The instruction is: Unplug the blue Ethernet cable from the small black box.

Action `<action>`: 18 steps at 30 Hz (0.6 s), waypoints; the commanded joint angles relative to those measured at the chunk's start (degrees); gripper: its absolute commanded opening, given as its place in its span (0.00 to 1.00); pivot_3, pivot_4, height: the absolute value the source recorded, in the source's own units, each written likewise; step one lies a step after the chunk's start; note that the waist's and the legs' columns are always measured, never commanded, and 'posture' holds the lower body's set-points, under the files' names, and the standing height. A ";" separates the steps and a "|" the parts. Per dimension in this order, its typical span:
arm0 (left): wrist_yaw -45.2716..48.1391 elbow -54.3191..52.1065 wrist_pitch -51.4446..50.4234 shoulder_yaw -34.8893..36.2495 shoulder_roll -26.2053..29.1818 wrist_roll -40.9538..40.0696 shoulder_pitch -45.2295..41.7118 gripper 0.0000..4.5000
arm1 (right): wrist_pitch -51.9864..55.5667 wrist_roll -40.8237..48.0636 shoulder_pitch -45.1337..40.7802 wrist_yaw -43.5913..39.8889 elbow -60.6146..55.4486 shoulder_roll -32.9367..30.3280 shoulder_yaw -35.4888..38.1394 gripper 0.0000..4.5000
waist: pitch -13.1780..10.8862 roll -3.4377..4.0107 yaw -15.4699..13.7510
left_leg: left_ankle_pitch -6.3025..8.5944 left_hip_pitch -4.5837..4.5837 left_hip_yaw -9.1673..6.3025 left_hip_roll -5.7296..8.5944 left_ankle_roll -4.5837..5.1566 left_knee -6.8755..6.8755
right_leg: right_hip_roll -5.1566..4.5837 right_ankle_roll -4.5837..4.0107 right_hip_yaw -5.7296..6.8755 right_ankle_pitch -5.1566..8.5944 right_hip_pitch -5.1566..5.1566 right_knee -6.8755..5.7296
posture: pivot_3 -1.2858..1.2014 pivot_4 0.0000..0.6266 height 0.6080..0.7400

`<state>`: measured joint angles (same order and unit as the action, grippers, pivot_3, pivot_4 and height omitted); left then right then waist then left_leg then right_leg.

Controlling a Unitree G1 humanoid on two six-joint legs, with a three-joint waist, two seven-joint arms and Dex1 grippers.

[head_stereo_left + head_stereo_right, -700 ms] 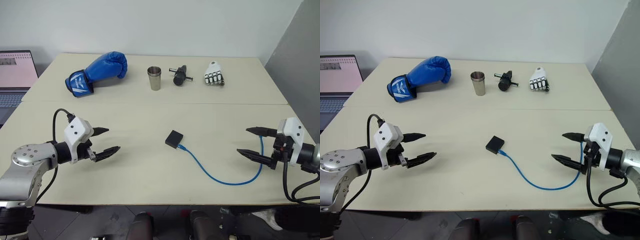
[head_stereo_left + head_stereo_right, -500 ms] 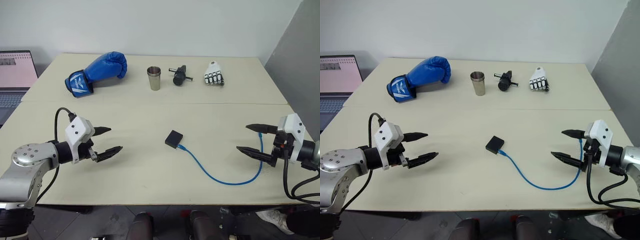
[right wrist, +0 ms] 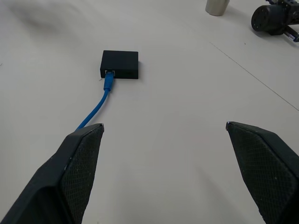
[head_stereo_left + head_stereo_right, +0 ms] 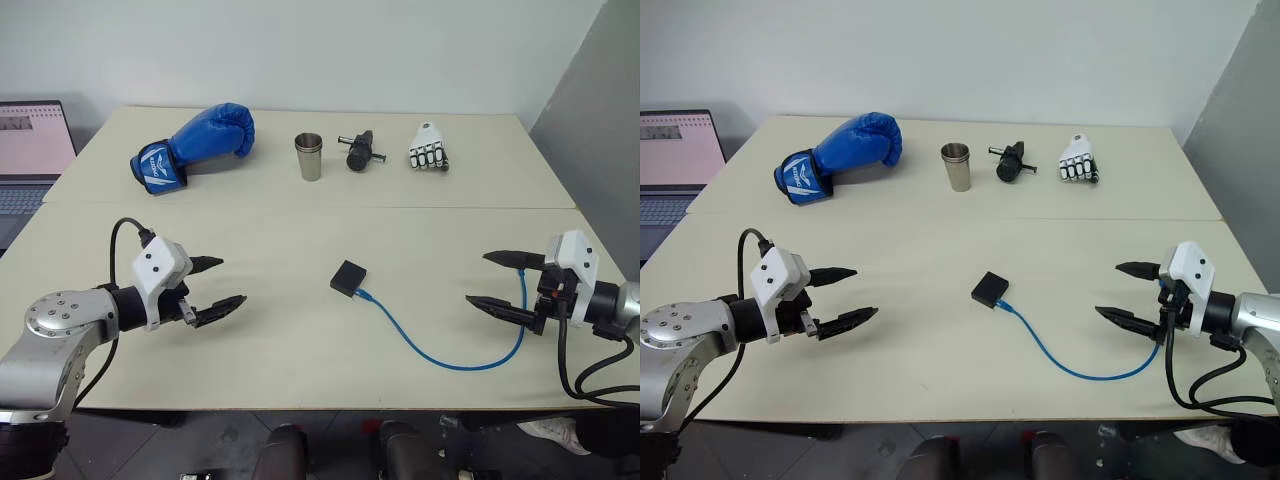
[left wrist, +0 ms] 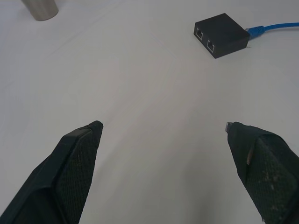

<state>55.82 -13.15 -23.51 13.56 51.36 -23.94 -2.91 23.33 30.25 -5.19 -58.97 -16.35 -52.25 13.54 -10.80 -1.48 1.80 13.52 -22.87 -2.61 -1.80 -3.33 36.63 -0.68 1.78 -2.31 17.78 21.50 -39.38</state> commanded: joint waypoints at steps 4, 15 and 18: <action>4.87 -4.86 -2.07 0.65 1.45 -4.91 0.33 1.00 | 2.43 -2.35 -2.50 4.55 -5.71 3.45 -7.12 0.99 | 0.00 0.00 0.00 | 0.00 0.00 -0.02 0.00 0.00 0.00 | 0.01 0.01 0.01 0.01 0.01 -0.01 | 0.52 0.24 1.00; 10.27 -8.94 0.88 -3.83 3.20 -2.80 2.92 1.00 | 4.98 -14.99 -13.44 15.49 3.62 17.41 -24.65 0.99 | -0.02 0.03 0.00 | 0.00 -0.03 -0.01 0.00 0.00 0.00 | 0.03 -0.02 -0.01 0.00 0.08 -0.04 | 0.52 0.24 1.00; 10.41 -8.83 1.79 -4.54 2.68 -2.39 2.71 1.00 | 3.83 -18.06 -15.71 17.61 8.90 21.35 -26.71 0.99 | -0.02 0.04 -0.01 | 0.00 -0.04 0.01 0.01 0.00 0.00 | 0.03 -0.02 -0.02 -0.01 0.11 -0.05 | 0.52 0.24 1.00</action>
<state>65.88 -20.59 -23.05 8.97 53.97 -26.49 0.28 28.96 13.90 -19.52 -42.54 -8.65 -31.54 -13.04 -10.82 -1.44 1.80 13.52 -22.91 -2.59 -1.79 -3.32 36.63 -0.65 1.75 -2.33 17.77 21.62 -39.44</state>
